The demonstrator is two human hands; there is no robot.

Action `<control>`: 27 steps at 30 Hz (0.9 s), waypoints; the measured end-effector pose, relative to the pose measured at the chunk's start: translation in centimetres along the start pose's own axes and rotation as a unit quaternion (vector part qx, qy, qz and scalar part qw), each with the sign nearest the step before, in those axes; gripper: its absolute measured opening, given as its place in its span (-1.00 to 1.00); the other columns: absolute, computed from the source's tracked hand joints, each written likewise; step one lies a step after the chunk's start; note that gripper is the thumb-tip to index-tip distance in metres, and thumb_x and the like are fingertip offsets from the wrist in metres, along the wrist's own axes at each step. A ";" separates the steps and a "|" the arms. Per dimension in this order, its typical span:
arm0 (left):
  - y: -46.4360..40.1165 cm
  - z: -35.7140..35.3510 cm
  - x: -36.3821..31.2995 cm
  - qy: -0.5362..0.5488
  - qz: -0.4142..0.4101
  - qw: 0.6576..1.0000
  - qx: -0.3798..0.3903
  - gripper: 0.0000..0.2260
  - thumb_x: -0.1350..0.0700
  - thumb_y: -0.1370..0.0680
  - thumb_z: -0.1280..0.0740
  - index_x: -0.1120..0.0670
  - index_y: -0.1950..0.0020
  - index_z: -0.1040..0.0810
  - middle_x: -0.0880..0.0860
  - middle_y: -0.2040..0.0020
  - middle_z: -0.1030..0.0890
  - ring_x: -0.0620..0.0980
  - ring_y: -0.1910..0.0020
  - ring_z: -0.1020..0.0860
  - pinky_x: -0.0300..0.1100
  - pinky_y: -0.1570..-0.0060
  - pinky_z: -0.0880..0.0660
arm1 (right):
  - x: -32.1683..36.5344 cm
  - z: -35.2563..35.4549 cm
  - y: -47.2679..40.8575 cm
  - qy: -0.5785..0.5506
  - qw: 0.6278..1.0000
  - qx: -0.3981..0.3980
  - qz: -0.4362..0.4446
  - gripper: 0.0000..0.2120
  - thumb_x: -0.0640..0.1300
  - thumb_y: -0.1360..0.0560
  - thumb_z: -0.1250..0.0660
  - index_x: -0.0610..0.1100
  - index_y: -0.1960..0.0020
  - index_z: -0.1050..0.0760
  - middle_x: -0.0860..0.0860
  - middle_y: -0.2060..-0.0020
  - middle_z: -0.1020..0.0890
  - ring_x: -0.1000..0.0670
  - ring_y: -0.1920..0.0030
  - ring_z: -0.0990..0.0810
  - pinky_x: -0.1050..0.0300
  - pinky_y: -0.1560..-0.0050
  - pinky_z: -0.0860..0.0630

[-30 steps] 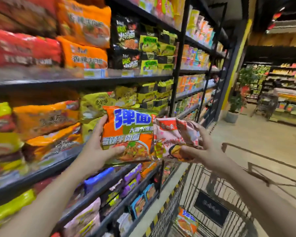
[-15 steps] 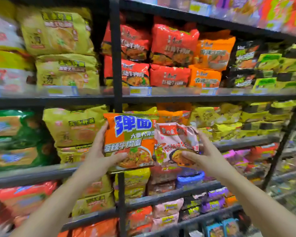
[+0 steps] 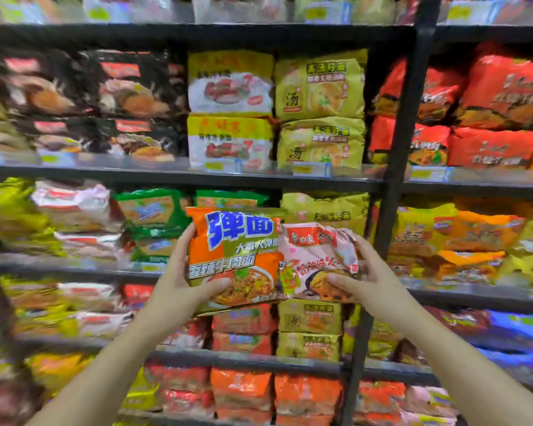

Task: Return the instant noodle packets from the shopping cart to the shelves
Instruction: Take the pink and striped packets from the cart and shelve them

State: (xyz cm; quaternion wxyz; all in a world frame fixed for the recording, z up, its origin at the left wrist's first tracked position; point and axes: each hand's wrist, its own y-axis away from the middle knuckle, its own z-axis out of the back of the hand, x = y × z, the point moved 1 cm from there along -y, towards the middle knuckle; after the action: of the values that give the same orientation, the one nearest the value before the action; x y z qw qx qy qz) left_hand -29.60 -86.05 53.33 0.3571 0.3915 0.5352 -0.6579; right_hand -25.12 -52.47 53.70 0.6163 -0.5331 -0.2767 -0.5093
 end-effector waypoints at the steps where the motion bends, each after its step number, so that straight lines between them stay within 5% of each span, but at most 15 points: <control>1: 0.6 2.0 0.1 -0.002 0.001 1.000 -0.012 -0.10 0.32 -0.44 -0.54 -0.33 -0.55 -0.20 -0.11 -0.27 -0.62 -0.16 -0.14 -0.66 -0.26 0.00 -0.63 | 0.3 -2.0 -0.4 -0.002 1.000 0.008 0.004 -0.25 -0.16 -0.49 -0.54 0.48 -0.39 -0.29 0.17 -0.32 -0.60 0.10 -0.23 -0.66 -0.11 -0.20 -0.65; 8: 5.0 14.8 1.6 -0.019 0.014 0.993 -0.114 -0.10 0.31 -0.42 -0.55 -0.31 -0.54 -0.19 -0.07 -0.28 -0.62 -0.12 -0.16 -0.67 -0.24 0.04 -0.64 | 1.9 -16.3 -4.3 -0.034 0.994 0.097 0.031 -0.27 -0.24 -0.48 -0.54 0.39 -0.39 -0.32 0.11 -0.26 -0.64 0.10 -0.17 -0.69 0.01 -0.11 -0.68; 12: 6.9 21.8 2.4 -0.042 0.023 0.983 -0.176 -0.09 0.29 -0.42 -0.55 -0.28 -0.57 -0.18 -0.08 -0.33 -0.59 -0.13 -0.19 -0.65 -0.20 -0.01 -0.65 | 2.9 -24.5 -7.3 -0.045 0.985 0.154 0.062 -0.24 -0.22 -0.46 -0.57 0.38 -0.41 -0.32 0.24 -0.31 -0.60 0.19 -0.25 -0.63 0.20 -0.15 -0.60; 16: 7.9 28.6 3.3 -0.063 0.039 0.970 -0.232 -0.11 0.17 -0.38 -0.59 -0.51 -0.43 -0.21 -0.13 -0.32 -0.57 -0.08 -0.22 -0.64 0.01 -0.12 -0.65 | 4.1 -32.9 -10.7 -0.034 0.973 0.204 0.105 -0.22 -0.17 -0.46 -0.57 0.52 -0.33 -0.29 0.47 -0.28 -0.52 0.36 -0.27 -0.53 0.34 -0.20 -0.50; 20: 7.6 35.2 4.2 -0.086 0.040 0.958 -0.271 -0.09 0.20 -0.42 -0.57 -0.39 -0.53 -0.17 -0.11 -0.35 -0.56 -0.05 -0.25 -0.63 0.04 -0.13 -0.65 | 5.5 -41.6 -14.5 -0.038 0.958 0.244 0.145 -0.24 -0.08 -0.45 -0.58 0.59 -0.28 -0.24 0.52 -0.26 -0.46 0.52 -0.20 -0.46 0.56 -0.10 -0.39; 22: 7.2 38.5 4.6 -0.099 0.043 0.950 -0.294 -0.07 0.18 -0.42 -0.58 -0.38 -0.55 -0.14 -0.09 -0.37 -0.55 -0.02 -0.27 -0.62 0.10 -0.13 -0.65 | 6.1 -46.0 -16.7 -0.058 0.950 0.266 0.155 -0.26 0.02 -0.42 -0.60 0.54 -0.34 -0.26 0.39 -0.36 -0.47 0.39 -0.31 -0.47 0.41 -0.25 -0.45; 24: 7.0 41.6 5.0 -0.101 0.044 0.939 -0.325 -0.06 0.19 -0.41 -0.59 -0.40 -0.55 -0.15 -0.06 -0.38 -0.55 0.01 -0.27 -0.63 0.18 -0.13 -0.64 | 6.6 -50.4 -19.0 -0.085 0.938 0.293 0.163 -0.24 0.15 -0.35 -0.62 0.51 -0.38 -0.29 0.31 -0.40 -0.49 0.20 -0.41 -0.48 -0.01 -0.44 -0.46; 27: 6.5 46.0 5.4 -0.113 0.045 0.922 -0.367 -0.06 0.19 -0.39 -0.60 -0.42 -0.53 -0.18 -0.06 -0.38 -0.55 0.01 -0.26 -0.63 0.19 -0.13 -0.63 | 7.6 -57.0 -21.7 -0.105 0.923 0.318 0.188 -0.26 0.09 -0.37 -0.62 0.55 -0.35 -0.30 0.42 -0.36 -0.48 0.26 -0.41 -0.46 -0.05 -0.51 -0.37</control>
State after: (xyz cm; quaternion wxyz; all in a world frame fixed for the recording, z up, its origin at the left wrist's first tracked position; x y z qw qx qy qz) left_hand -32.32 -132.65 51.23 0.5632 0.1799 0.6771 -0.4381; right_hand -54.14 -106.64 52.73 0.8053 -0.4018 -0.3819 -0.2105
